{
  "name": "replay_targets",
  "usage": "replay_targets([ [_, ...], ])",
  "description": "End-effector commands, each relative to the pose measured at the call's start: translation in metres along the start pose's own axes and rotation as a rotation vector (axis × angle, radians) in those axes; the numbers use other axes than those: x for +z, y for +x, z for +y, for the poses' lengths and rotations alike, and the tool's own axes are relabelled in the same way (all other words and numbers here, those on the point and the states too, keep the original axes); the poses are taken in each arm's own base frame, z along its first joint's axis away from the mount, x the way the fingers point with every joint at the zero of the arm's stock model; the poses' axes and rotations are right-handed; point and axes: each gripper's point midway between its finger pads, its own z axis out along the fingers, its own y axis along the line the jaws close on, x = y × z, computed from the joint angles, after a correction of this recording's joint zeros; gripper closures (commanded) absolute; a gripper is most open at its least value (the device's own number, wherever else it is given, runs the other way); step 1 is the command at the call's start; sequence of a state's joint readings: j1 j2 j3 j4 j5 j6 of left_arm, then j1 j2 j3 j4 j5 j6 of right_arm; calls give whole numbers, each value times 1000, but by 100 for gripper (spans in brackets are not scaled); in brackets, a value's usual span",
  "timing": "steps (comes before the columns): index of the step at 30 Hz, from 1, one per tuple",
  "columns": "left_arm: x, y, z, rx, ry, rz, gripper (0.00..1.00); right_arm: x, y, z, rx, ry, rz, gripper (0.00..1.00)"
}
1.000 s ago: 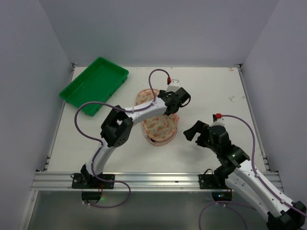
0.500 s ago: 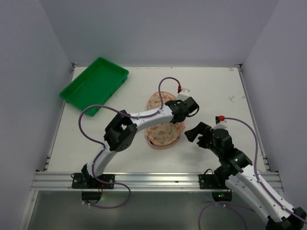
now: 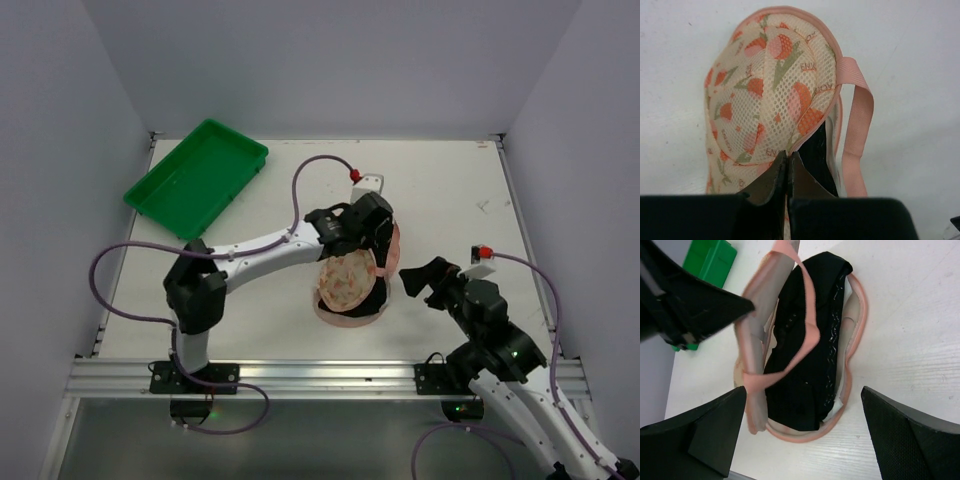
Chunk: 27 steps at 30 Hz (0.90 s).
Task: Unzip the laundry bag and remove the bra
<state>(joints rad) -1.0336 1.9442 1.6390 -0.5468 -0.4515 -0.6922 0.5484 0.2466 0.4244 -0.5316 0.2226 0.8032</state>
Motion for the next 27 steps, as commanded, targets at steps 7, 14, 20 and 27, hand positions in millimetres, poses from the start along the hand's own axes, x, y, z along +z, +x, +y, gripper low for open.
replay_targets([
  [7, -31, -43, 64, -134, 121, -28, 95, -4, -14, 9, -73, 1, -4, 1],
  [14, -27, -21, 178, -139, -112, -24, 76, 1, -6, 11, -93, -14, 29, 1],
  [20, -48, -11, 248, -120, -397, -23, 26, 5, -1, 9, -94, -9, 53, 1],
  [27, -90, -31, 231, -201, -382, -112, 0, 7, 2, 2, -66, 20, 42, 1],
])
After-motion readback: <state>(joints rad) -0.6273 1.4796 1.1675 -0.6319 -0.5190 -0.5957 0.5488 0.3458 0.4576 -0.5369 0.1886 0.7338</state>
